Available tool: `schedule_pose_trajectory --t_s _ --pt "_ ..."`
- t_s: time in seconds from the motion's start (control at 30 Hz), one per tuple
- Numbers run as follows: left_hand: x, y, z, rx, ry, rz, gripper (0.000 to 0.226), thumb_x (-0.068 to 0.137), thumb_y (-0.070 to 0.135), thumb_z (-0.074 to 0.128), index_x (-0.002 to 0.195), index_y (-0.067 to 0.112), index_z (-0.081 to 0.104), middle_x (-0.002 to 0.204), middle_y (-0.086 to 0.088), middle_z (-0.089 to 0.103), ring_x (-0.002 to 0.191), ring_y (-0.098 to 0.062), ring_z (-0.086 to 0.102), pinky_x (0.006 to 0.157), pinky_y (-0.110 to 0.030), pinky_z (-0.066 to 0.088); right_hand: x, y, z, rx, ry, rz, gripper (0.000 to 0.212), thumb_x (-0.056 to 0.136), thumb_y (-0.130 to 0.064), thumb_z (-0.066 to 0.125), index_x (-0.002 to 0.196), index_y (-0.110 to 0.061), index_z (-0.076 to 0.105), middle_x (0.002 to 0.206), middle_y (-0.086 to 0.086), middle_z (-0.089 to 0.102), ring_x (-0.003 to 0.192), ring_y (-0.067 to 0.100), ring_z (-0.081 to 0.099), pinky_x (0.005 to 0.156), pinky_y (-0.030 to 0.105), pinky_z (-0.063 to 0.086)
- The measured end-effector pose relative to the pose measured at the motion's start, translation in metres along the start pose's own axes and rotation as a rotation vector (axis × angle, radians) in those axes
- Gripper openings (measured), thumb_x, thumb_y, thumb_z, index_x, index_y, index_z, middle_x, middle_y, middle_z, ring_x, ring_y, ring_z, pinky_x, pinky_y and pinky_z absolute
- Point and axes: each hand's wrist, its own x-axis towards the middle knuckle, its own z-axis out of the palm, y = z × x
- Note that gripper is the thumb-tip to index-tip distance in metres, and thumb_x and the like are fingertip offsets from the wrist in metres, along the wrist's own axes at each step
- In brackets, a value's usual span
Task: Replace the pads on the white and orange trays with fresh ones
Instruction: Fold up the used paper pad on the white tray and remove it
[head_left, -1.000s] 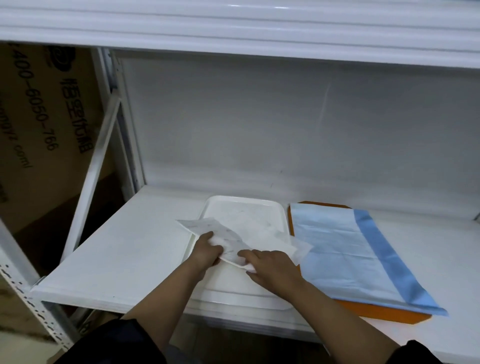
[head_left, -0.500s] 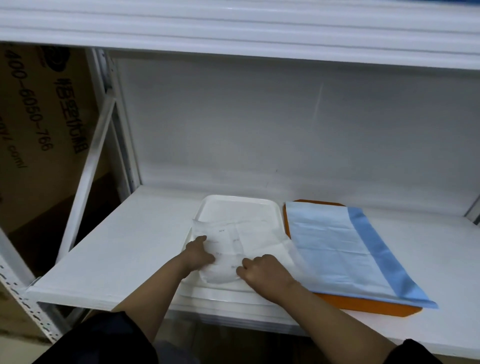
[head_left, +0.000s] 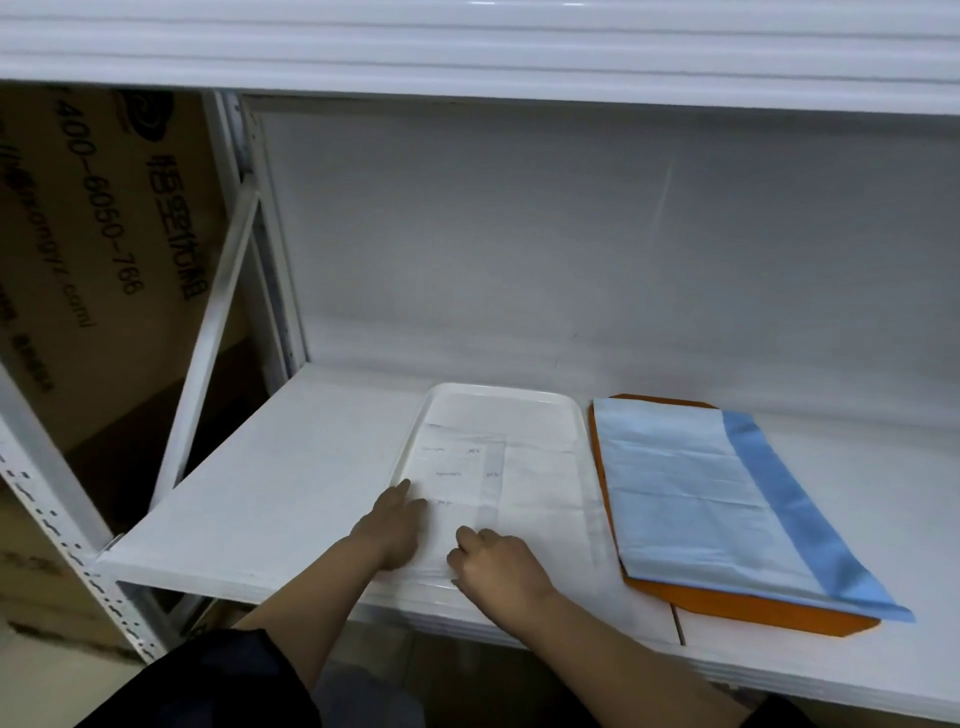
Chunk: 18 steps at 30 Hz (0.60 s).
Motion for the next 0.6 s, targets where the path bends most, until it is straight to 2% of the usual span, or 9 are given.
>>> schedule_pose_trajectory --t_s 0.03,0.07,0.1,0.17,0.23,0.37,0.47,0.6 --pt "-0.002 0.000 0.001 0.032 -0.012 0.005 0.056 0.100 0.014 0.031 0.152 0.020 0.011 0.160 -0.003 -0.010 0.147 -0.021 -0.007 0.118 -0.038 0.014 -0.002 0.003 0.003 0.051 0.024 -0.018 0.030 0.063 -0.045 0.081 0.075 -0.021 0.071 0.078 0.000 0.061 0.063 0.016 0.059 0.045 0.022 0.034" --pt "-0.002 0.000 0.002 0.061 -0.028 0.015 0.056 0.100 0.016 0.030 0.152 0.021 0.009 0.160 -0.002 -0.009 0.147 -0.021 -0.007 0.118 -0.039 0.014 -0.003 0.006 0.003 0.135 0.004 -0.027 0.036 0.080 -0.049 0.065 0.098 -0.017 0.070 0.097 0.005 0.062 0.083 0.022 0.060 0.060 0.029 0.044" --pt "-0.003 0.001 0.003 0.081 -0.046 0.027 0.057 0.100 0.019 0.030 0.152 0.021 0.008 0.160 -0.002 -0.006 0.147 -0.022 -0.005 0.117 -0.040 0.014 -0.005 0.009 0.004 0.231 -0.037 -0.004 0.048 0.090 -0.053 0.048 0.117 -0.015 0.063 0.115 0.008 0.058 0.101 0.025 0.055 0.077 0.036 0.045" --pt "-0.003 0.006 0.005 0.116 -0.067 0.061 0.057 0.100 0.026 0.030 0.152 0.022 0.008 0.160 -0.003 0.003 0.147 -0.023 0.003 0.117 -0.040 0.017 -0.011 0.013 -0.003 0.353 -0.168 0.036 0.076 0.086 -0.071 0.021 0.132 -0.019 0.051 0.132 0.005 0.049 0.116 0.024 0.046 0.094 0.039 0.038" --pt "-0.003 0.013 0.005 0.134 -0.090 0.084 0.056 0.099 0.030 0.029 0.151 0.020 0.012 0.159 -0.005 0.012 0.146 -0.023 0.012 0.116 -0.040 0.020 -0.015 0.019 -0.007 0.379 -0.206 0.076 0.089 0.080 -0.077 0.007 0.132 -0.021 0.051 0.134 0.003 0.050 0.116 0.024 0.047 0.096 0.039 0.036" --pt "-0.004 0.034 0.004 0.136 -0.131 0.119 0.055 0.099 0.034 0.028 0.151 0.021 0.014 0.157 -0.005 0.019 0.144 -0.024 0.019 0.115 -0.042 0.021 -0.022 0.040 -0.006 0.385 -0.276 0.215 0.053 0.098 -0.051 0.026 0.128 -0.019 0.055 0.133 0.005 0.053 0.114 0.024 0.050 0.095 0.038 0.037" --pt "-0.003 0.048 0.003 0.127 -0.115 0.132 0.057 0.098 0.035 0.031 0.151 0.022 0.015 0.158 -0.004 0.018 0.145 -0.023 0.016 0.116 -0.042 0.020 -0.029 0.061 -0.008 0.316 -0.356 0.303 0.047 0.100 -0.043 0.028 0.133 -0.019 0.051 0.139 0.007 0.046 0.120 0.027 0.046 0.097 0.040 0.035" --pt "-0.005 0.074 0.003 0.133 -0.116 0.155 0.062 0.098 0.039 0.035 0.152 0.022 0.011 0.158 -0.004 0.015 0.145 -0.023 0.015 0.116 -0.041 0.018 -0.045 0.088 -0.007 0.287 -0.331 0.457 0.048 0.099 -0.039 0.036 0.143 -0.021 0.037 0.151 0.004 0.031 0.135 0.024 0.031 0.107 0.038 0.025"
